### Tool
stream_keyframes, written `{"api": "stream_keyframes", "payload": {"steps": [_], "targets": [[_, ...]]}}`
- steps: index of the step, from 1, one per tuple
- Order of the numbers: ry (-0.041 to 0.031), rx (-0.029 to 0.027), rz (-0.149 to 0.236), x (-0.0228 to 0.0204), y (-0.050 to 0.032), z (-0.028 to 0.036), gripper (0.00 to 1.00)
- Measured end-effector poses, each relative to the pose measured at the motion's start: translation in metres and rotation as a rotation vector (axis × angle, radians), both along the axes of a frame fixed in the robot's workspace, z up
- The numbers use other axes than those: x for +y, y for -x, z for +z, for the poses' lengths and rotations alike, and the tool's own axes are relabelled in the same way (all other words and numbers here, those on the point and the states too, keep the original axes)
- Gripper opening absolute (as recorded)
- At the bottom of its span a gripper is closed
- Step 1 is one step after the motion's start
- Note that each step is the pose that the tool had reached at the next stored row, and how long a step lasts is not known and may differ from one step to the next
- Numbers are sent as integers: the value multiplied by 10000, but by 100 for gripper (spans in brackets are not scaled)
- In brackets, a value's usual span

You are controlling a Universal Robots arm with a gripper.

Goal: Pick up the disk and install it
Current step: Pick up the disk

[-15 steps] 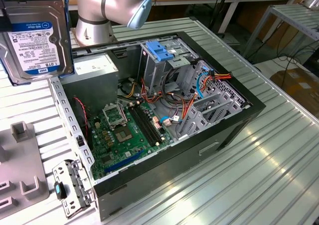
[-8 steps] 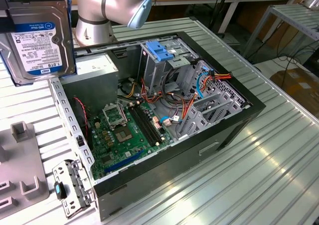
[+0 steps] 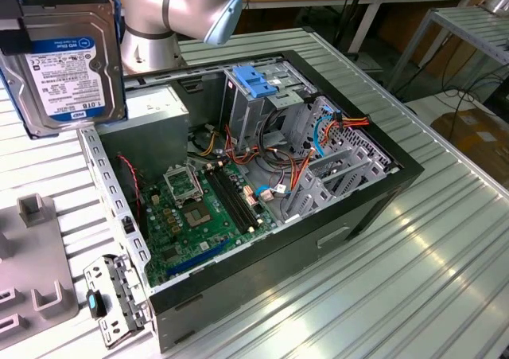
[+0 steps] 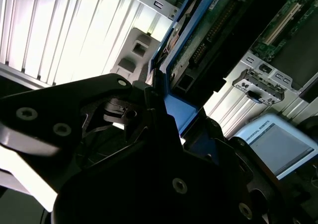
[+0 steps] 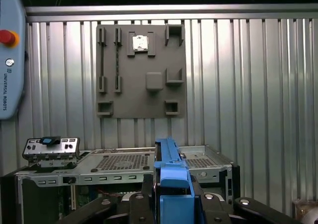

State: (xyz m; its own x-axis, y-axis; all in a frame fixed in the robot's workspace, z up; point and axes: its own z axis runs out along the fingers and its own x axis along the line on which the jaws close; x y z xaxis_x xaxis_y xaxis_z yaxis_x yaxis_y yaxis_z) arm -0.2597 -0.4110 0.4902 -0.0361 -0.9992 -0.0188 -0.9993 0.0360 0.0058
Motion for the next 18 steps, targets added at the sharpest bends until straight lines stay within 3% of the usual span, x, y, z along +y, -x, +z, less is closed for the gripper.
{"api": "stream_keyframes", "payload": {"steps": [18], "targets": [[3,0,0,-76,-153,-2,37]]}}
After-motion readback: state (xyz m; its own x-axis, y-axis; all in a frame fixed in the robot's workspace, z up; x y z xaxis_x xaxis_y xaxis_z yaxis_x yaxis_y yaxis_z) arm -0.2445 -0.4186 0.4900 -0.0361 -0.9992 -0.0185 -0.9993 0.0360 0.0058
